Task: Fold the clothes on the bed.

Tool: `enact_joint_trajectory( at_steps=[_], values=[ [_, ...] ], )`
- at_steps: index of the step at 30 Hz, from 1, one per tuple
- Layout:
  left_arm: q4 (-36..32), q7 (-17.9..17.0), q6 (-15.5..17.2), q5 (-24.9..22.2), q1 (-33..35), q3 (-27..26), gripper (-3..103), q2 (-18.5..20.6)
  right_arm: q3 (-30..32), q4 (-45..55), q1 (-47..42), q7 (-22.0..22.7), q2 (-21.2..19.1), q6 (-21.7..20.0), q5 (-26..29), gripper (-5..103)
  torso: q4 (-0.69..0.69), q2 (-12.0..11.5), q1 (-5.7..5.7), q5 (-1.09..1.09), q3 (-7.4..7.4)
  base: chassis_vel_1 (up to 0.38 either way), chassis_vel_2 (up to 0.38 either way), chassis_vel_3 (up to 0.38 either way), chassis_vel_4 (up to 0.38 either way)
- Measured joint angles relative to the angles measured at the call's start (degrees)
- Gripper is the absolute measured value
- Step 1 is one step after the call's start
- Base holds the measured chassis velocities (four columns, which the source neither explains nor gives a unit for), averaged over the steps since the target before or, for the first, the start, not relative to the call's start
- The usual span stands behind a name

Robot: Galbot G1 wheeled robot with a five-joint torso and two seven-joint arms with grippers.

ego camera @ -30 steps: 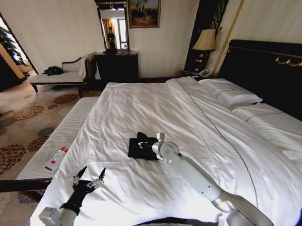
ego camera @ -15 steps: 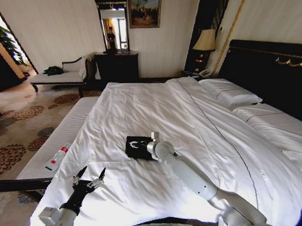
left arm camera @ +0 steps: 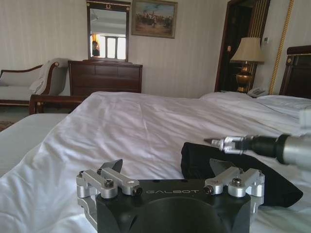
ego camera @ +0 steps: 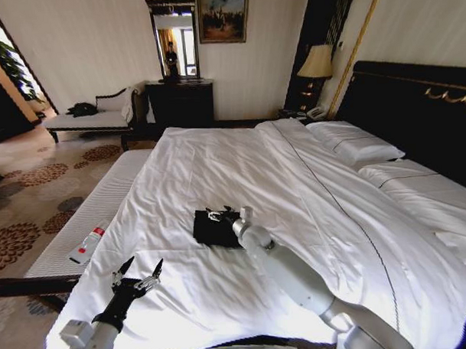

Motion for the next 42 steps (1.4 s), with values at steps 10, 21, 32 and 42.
enact_joint_trajectory(
  at_steps=[10, 21, 32, 42],
  values=[
    [0.0, 0.01, 0.0, 0.0, 0.0, 0.0, 100, 0.0, -2.42, -8.93, 1.82, -0.46, 3.77, 3.76, -8.7, 100, 0.0, -0.01, 0.0, 0.0, 0.0, 0.0, 0.0, 0.0, 0.0],
    [0.0, 0.01, 0.0, 0.0, 0.0, 0.0, 100, 0.0, 0.77, 5.61, -2.33, 2.42, -5.58, 1.26, -1.63, 100, -0.01, -0.01, 0.0, 0.02, 0.0, 0.0, 0.0, 0.0, 0.0],
    [0.0, 0.01, 0.0, 0.0, 0.0, 0.0, 100, 0.0, 14.04, 16.28, -13.92, 2.67, -17.83, 0.95, 0.82, 100, -0.01, -0.01, 0.0, 0.02, 0.0, 0.0, 0.0, 0.0, 0.0],
    [0.0, 0.01, 0.0, 0.0, 0.0, 0.0, 100, 0.0, 34.35, 22.78, -30.68, -2.97, -20.7, 4.91, -3.63, 100, 0.0, 0.0, 0.0, 0.02, -0.01, 0.0, 0.0, 0.0, 0.0]
  ],
)
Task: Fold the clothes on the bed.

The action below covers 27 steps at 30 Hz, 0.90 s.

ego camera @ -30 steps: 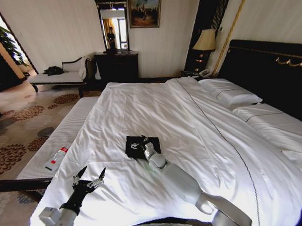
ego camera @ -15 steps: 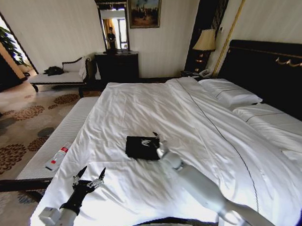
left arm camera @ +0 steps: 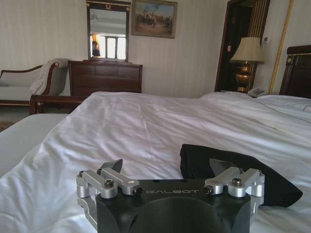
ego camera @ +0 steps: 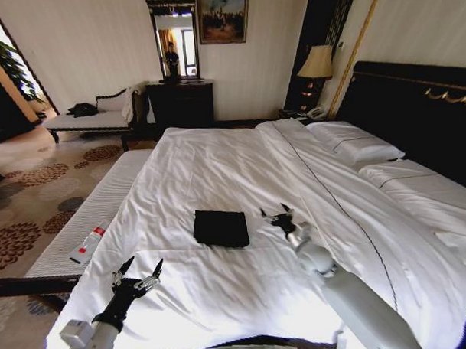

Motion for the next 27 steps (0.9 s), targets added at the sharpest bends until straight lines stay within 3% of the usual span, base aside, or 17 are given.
enact_joint_trajectory(
  at_steps=[10, 19, 27],
  values=[
    [0.0, 0.0, 0.0, 0.0, 0.0, 0.0, 100, 0.0, 16.32, 6.85, -17.87, -4.81, 3.43, 6.33, -5.25, 100, -0.01, 0.0, 0.0, -0.01, 0.0, 0.0, 0.0, 0.0, 0.0],
    [0.0, 0.0, 0.0, 0.0, 0.01, 0.0, 100, 0.01, 22.04, 13.89, -28.51, -6.84, 9.08, 9.16, -5.05, 100, -0.01, 0.0, 0.0, -0.02, 0.0, 0.0, 0.0, 0.0, 0.0],
    [0.0, 0.0, 0.0, 0.0, 0.0, 0.0, 100, 0.0, 23.93, 16.95, -32.05, -7.17, 11.29, 9.32, -4.51, 100, -0.01, 0.0, 0.0, -0.02, 0.0, 0.0, 0.0, 0.0, 0.0]
  ],
)
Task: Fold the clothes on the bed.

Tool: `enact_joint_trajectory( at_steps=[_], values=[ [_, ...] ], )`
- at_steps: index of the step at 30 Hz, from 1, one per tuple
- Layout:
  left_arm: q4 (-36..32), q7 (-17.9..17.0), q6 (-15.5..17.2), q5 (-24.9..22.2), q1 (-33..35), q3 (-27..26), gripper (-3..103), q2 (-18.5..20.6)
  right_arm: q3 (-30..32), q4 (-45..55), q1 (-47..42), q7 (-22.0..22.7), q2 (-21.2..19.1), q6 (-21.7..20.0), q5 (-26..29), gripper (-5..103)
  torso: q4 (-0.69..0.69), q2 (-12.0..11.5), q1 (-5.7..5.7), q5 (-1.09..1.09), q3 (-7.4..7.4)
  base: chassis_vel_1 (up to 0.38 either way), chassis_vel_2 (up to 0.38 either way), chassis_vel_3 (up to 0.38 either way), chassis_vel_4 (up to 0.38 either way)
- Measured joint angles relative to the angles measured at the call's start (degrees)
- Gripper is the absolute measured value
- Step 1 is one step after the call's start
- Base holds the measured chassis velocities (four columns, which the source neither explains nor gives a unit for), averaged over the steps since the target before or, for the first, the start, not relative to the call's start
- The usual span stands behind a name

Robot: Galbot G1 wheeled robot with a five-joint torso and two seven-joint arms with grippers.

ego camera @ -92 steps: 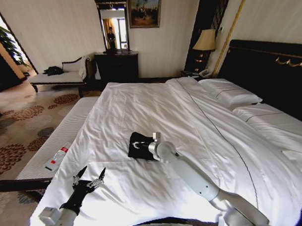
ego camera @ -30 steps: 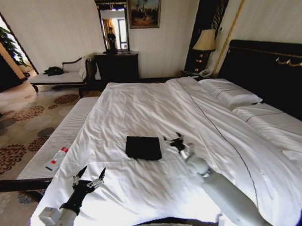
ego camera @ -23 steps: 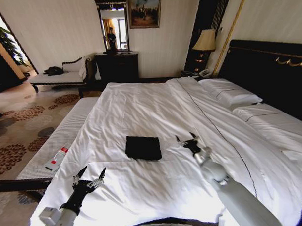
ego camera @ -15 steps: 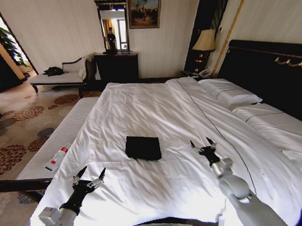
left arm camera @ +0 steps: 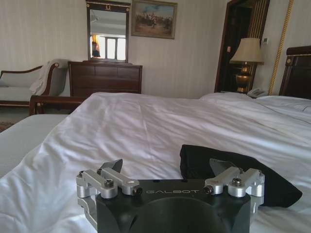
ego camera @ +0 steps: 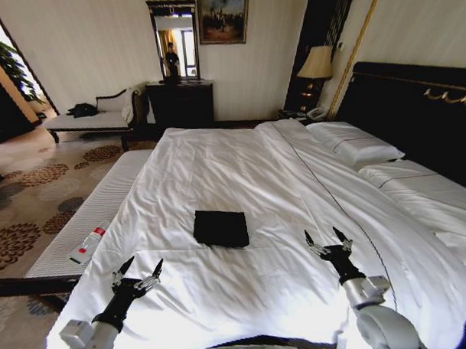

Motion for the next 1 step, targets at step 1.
enact_joint_trajectory(
  at_steps=[1],
  values=[
    [0.0, 0.0, 0.0, 0.0, 0.0, 0.0, 100, 0.0, 0.3, 0.04, -0.07, 0.05, 0.2, 0.41, -0.11, 100, 0.0, 0.0, 0.0, 0.0, 0.0, 0.0, 0.0, 0.0, 0.0]
  ],
)
